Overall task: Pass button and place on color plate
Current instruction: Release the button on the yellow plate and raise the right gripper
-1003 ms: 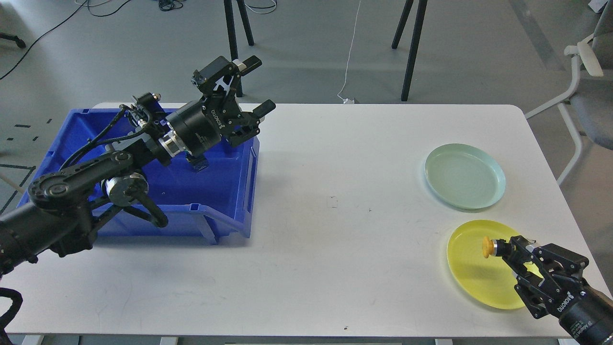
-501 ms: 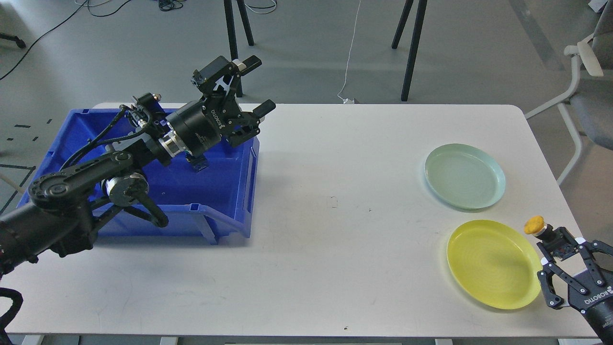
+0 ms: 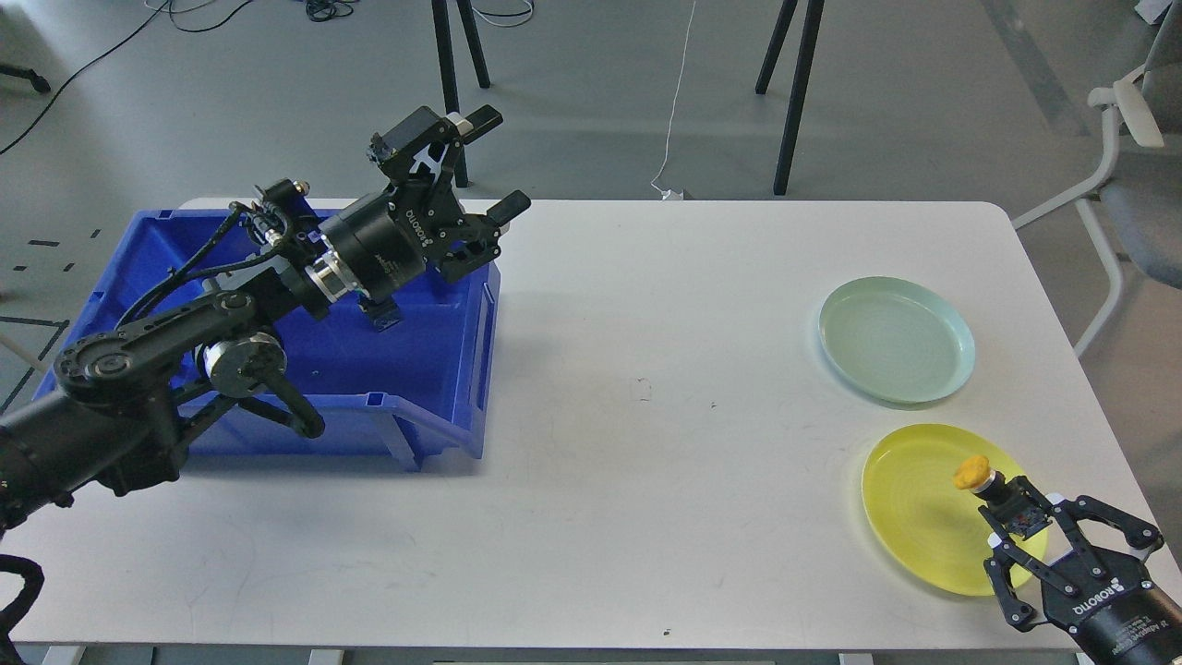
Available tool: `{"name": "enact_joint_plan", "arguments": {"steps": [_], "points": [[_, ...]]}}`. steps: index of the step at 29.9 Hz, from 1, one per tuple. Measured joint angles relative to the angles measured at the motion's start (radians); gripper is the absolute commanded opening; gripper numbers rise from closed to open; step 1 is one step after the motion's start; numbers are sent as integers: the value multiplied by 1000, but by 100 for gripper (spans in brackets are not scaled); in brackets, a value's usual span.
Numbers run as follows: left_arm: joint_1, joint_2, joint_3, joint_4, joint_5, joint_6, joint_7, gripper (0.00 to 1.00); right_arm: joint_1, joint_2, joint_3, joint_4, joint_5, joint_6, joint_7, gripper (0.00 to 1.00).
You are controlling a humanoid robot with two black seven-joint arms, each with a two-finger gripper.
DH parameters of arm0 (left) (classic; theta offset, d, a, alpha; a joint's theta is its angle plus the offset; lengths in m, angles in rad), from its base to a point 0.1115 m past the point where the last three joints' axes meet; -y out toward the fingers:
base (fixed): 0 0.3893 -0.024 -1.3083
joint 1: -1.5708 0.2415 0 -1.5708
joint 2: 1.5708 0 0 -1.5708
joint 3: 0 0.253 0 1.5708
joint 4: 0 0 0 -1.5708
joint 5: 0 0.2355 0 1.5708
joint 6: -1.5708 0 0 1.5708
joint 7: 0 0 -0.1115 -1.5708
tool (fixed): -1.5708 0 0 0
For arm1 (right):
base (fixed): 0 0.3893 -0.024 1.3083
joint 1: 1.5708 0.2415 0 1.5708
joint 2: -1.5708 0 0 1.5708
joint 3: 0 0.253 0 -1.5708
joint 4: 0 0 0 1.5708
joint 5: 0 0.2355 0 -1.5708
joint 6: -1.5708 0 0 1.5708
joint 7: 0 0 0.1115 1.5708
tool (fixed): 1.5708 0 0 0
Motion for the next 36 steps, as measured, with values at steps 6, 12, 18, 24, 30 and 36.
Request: {"name": "enact_joint_plan", "arguments": {"steps": [6,12,18,24,30,36], "points": [[0,0,0,0,0,0,0,100,21,5,-18,-1,0,0,0,32],[0,1,0,0,0,0,0,100,24,14,-19,-5,0,0,0,34],[0,1,0,0,0,0,0,100,24,22,-19,-10,-1,0,0,40],[0,0,0,0,-1,0,0,100,24,25,-20,-12,-2,0,1,46],[0,0,0,0,-2,0,0,100,24,40,-21,-29,-3,0,1,53],[0,-1,0,0,-2,0,0,100,23,50,-22,-36,-3,0,1,62]]}}
